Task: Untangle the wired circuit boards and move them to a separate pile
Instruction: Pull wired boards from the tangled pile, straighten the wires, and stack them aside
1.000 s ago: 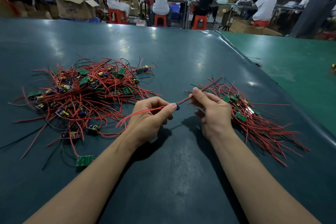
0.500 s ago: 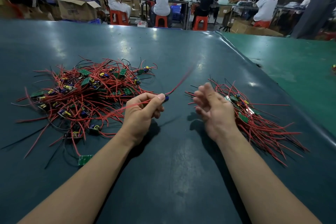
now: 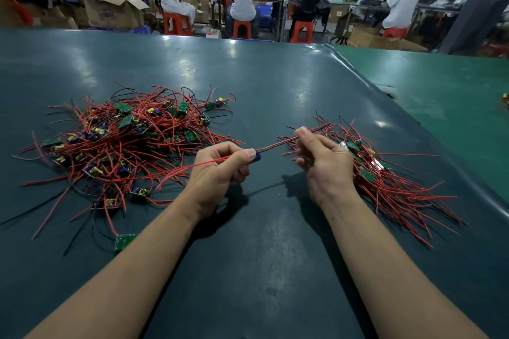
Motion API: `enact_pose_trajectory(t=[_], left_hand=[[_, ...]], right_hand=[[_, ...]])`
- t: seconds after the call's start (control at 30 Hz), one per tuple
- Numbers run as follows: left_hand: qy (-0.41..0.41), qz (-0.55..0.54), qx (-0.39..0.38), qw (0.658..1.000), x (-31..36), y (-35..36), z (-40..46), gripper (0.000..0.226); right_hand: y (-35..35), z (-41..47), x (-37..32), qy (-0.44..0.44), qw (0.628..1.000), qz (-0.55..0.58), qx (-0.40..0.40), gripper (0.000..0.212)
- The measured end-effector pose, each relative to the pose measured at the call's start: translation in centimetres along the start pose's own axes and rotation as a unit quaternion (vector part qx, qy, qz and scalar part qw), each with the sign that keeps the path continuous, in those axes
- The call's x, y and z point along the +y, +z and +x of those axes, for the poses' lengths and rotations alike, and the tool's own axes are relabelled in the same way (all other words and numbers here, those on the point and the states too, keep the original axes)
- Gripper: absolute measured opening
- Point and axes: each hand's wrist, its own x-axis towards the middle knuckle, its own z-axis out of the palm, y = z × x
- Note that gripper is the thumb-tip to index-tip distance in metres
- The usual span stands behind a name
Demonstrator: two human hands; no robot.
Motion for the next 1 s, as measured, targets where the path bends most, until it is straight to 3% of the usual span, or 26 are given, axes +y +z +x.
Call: enact_pose_trajectory(t=[0.13, 0.27, 0.37, 0.47, 0.57, 0.73, 0.83, 0.93, 1.0], left_hand=[[0.002, -0.054, 0.012, 0.998, -0.3, -0.1, 0.3, 0.027], [0.010, -0.084, 0.041, 0.996, -0.2, 0.1, 0.4, 0.023], [0.005, -0.108, 0.077, 0.991, -0.2, 0.0, 0.6, 0.013], [-0.001, -0.122, 0.062, 0.991, -0.2, 0.0, 0.6, 0.017], [-0.021, -0.155, 0.049, 0.987, 0.3, 0.2, 0.4, 0.030], [-0.035, -0.077, -0.003, 0.996, 0.1, 0.4, 0.1, 0.050], [-0.038, -0.064, -0.037, 0.997, 0.0, 0.5, 0.0, 0.037], [-0.067, -0.103, -0.069, 0.990, 0.0, 0.5, 0.1, 0.013], [-0.102, -0.140, -0.086, 0.981, 0.1, 0.6, 0.1, 0.009]], right_hand=[[-0.7, 0.6, -0.4, -0.028, 0.996, 0.035, 0.077, 0.013], [-0.5, 0.5, 0.2, -0.050, 0.995, 0.033, 0.080, 0.010], [-0.5, 0.4, 0.8, -0.126, 0.985, -0.099, 0.061, 0.008], [-0.2, -0.2, 1.2, -0.172, 0.955, -0.240, 0.013, 0.007], [0.2, -1.1, 1.3, -0.133, 0.955, -0.259, -0.054, 0.020], [1.1, -2.2, 0.9, -0.001, 0.966, -0.136, -0.218, 0.026], [1.3, -2.3, 1.1, 0.012, 0.962, -0.142, -0.234, 0.022], [1.0, -2.0, 0.8, 0.041, 0.974, -0.100, -0.201, 0.013], [1.0, -1.8, 0.6, 0.073, 0.974, -0.061, -0.204, 0.008]])
